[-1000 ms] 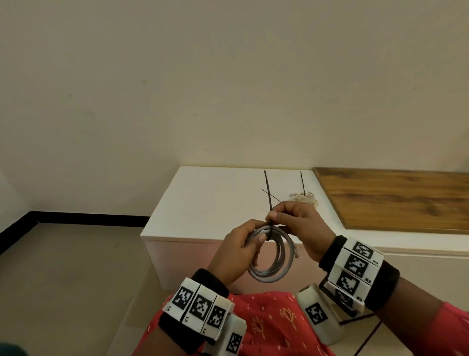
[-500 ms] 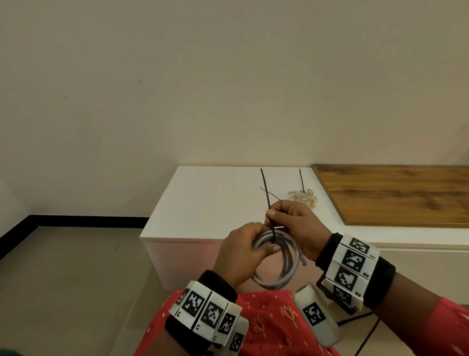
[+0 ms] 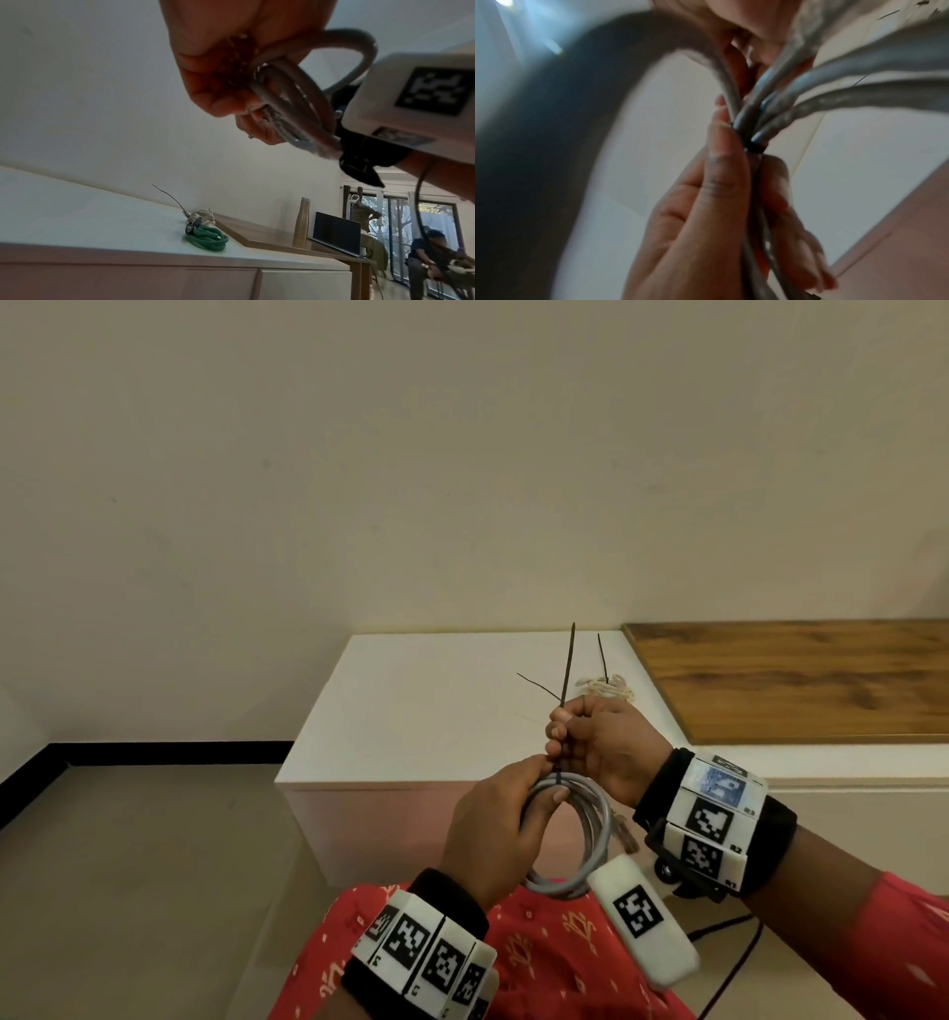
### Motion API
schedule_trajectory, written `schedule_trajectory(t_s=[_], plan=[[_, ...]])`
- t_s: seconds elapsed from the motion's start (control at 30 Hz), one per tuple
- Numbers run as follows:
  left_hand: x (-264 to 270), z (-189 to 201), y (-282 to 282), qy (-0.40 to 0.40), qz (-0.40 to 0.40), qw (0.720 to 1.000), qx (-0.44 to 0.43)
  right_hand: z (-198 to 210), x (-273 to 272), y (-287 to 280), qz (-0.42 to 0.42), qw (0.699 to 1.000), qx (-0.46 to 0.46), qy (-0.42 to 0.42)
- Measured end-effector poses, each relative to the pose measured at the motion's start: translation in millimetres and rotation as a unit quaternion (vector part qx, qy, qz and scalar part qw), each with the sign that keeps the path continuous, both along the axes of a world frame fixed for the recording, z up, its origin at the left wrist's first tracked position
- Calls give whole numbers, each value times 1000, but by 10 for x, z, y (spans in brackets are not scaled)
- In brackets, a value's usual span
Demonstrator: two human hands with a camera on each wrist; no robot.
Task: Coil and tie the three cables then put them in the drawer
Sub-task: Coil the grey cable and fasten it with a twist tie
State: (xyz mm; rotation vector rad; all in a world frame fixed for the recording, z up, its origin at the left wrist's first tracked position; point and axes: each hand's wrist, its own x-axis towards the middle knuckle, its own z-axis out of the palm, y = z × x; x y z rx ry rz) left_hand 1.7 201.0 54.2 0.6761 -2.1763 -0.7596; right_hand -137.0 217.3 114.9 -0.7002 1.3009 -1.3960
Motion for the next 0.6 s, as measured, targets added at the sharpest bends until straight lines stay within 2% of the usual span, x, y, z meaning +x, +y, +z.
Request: schedule_trajectory(t_s=[0.13, 0.2, 0.4, 0.5, 0.6], plan=[[-23, -11, -4, -70, 70, 994, -53, -36, 61, 6, -30, 997, -48, 58], [-43, -7, -14, -94, 109, 989, -45, -53, 131, 16, -39, 990, -77, 109], [-101, 44, -124, -64, 157, 984, 51, -80, 335, 78, -51, 954, -160, 248], [-88, 13, -138, -41, 153, 987, 32, -126, 378, 109, -42, 931, -179, 316], [-56, -39, -141, -16, 166, 986, -7, -128, 410, 136, -32, 921, -207, 328]])
